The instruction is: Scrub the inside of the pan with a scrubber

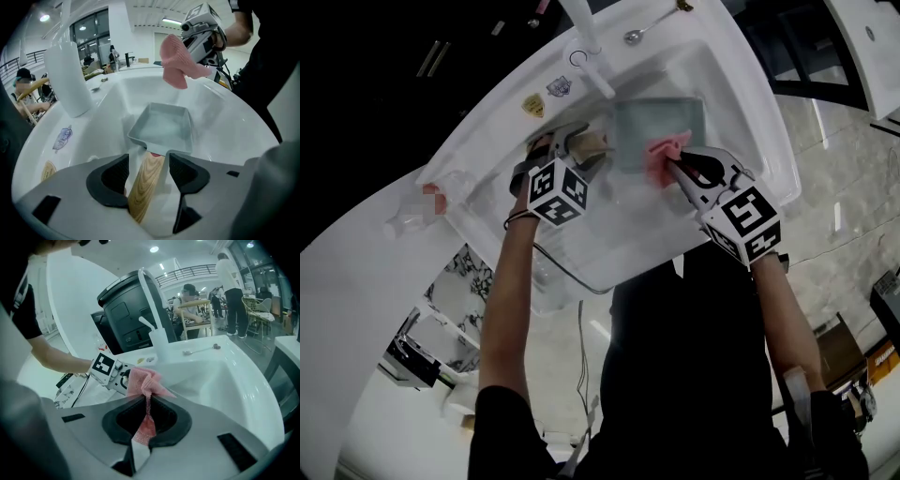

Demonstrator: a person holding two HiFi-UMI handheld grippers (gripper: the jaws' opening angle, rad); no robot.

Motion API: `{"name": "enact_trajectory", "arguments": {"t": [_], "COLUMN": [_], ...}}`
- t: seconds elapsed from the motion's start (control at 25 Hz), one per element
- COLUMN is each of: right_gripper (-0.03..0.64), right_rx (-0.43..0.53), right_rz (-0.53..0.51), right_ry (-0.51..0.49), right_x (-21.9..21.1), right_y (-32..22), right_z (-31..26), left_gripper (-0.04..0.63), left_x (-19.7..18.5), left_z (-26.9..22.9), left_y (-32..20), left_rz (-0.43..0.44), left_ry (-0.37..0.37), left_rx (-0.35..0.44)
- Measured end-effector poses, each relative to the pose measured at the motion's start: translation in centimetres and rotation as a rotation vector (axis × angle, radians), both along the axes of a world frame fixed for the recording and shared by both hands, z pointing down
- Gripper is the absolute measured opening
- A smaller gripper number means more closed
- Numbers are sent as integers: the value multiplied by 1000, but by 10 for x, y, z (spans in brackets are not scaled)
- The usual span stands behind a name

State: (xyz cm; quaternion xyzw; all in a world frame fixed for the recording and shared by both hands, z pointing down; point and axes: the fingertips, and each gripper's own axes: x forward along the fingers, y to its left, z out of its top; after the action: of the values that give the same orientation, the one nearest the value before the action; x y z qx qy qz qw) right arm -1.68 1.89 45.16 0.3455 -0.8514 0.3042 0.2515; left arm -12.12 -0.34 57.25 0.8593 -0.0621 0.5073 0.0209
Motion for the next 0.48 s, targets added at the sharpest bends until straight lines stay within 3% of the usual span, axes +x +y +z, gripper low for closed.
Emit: {"name": "enact_trajectory", "arguments": {"t": [0.28,0.48], "right_gripper": [38,38], "right_rx": [-40,-88], "right_rz": [-74,-123], "right_ry": [100,155], "right_x": [-14,-30], "right_y": [-13,-24], "right_z": [66,111], "left_gripper": [247,216], "left_x": [-4,-9], "left_z": [11,22], "left_y": [-3,0], "left_rz": [25,95], "left_ry": [-51,-151], "left_rx": [6,67]}}
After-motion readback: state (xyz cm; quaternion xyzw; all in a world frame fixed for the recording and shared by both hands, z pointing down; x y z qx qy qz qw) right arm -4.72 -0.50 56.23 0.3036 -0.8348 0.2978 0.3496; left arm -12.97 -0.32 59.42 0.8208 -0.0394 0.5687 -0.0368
